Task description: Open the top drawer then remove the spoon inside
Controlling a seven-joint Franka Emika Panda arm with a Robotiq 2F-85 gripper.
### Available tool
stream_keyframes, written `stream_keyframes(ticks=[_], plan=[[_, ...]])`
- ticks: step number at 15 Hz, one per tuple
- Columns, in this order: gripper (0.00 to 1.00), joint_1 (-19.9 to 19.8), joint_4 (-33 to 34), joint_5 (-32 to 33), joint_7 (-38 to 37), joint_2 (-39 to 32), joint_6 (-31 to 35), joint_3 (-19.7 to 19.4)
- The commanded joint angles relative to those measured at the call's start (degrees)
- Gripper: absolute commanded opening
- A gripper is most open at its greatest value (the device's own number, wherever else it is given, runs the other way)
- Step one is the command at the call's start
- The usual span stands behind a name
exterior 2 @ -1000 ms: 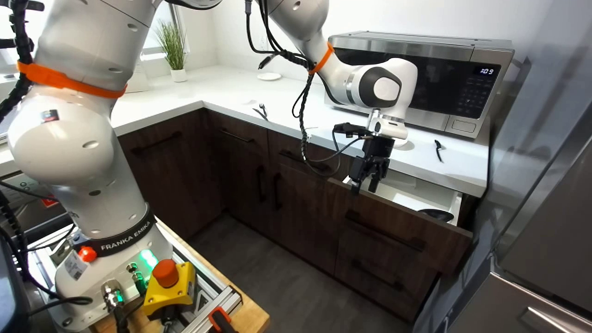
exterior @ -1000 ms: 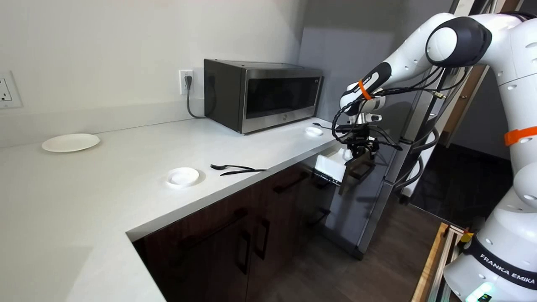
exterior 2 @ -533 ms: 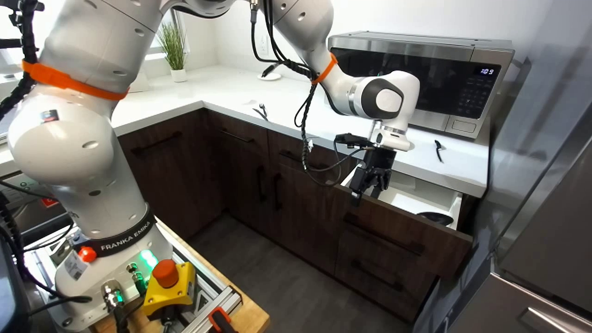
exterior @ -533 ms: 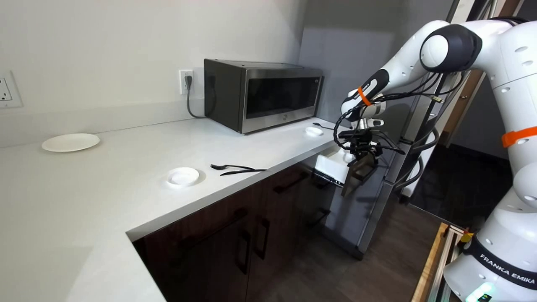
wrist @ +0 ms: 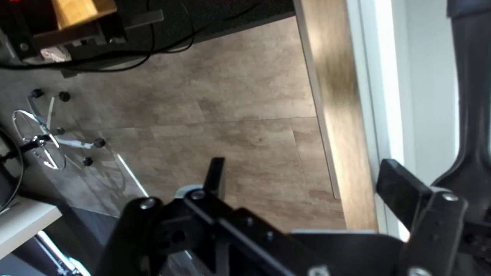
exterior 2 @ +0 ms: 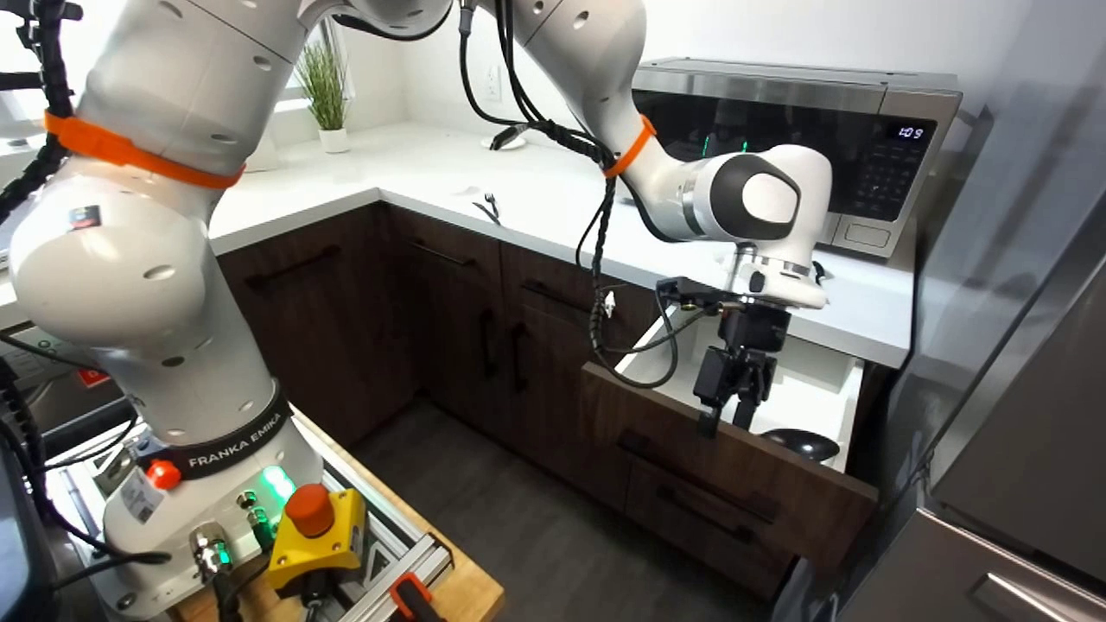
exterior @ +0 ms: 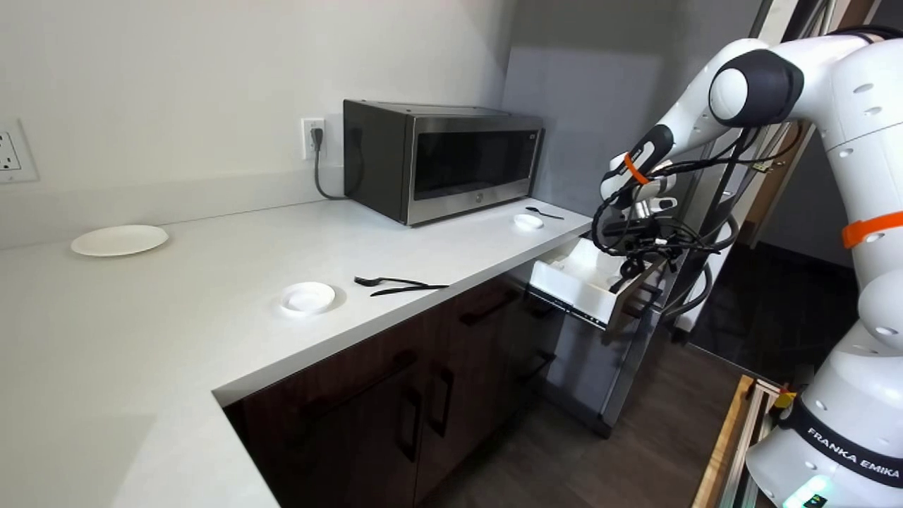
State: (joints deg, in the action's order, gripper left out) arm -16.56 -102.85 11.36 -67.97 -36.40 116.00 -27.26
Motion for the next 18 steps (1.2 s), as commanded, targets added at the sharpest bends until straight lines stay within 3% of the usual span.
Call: stream_keyframes(ticks=[1,4,8,11,14,15,18], plan=[[1.0,-2.5,1.1,6.2,3.0,-3.2,-0.8,-3.2],[1.0,-5.8,0.1,2.9,9.7,0.2,0.5,-1.6],[1.0,-1.6,-2.9,0.1,7.2,11.2,-9.2,-1.6],[1.0,0.8,-2.9,-0.2,4.8,16.2,-13.9,1.3],[1.0,2.7,-1.8,0.1,3.4,17.3,-13.1,4.7],[1.0,1.1,-0.5,0.7,5.2,16.2,-13.3,4.2],[1.0,2.6,-0.5,0.7,3.6,16.6,-13.3,5.6]])
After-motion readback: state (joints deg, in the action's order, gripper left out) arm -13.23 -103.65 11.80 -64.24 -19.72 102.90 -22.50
